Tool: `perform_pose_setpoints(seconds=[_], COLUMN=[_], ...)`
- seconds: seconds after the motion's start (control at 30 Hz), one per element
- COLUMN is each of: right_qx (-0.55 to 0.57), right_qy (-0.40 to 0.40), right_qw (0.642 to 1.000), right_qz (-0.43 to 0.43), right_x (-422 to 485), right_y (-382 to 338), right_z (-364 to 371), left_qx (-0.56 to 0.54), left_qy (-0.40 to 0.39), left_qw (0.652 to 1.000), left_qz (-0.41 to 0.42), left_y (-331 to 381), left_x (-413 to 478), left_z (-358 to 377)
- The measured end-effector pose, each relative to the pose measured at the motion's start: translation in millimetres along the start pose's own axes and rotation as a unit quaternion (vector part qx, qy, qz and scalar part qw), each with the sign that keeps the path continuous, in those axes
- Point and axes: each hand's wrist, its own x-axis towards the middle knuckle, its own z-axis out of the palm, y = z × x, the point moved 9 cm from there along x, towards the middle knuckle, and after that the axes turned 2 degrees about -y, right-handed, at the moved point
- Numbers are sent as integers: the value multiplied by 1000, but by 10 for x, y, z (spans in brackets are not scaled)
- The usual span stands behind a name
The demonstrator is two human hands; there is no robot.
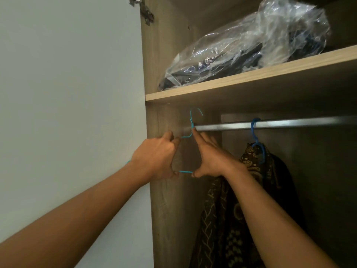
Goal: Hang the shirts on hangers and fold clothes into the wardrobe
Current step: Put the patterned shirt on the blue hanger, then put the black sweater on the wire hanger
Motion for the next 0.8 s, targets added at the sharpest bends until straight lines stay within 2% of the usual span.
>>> perform_pose_setpoints(seconds=[0.17,0.3,0.5,0.8], right_qx=[22,26,58,88], right_qy=[14,24,42,56], right_qw=[1000,998,989,953], right_qz=[-10,-45,-128,-284], right_x=[-221,-405,-698,-1651], right_y=[-257,-598,-1209,-2444], right_z=[22,34,-31,-193], left_qx=[-30,9,27,107], left_qy=[-9,-26,-66,-110], left_qw=[1000,999,991,959], left_qz=[-4,-24,-112,-238], left_y=[4,-39,-304,-416], left_x=[-207,-487,-1157,-2765], left_z=[-62,-209,-638,-1532])
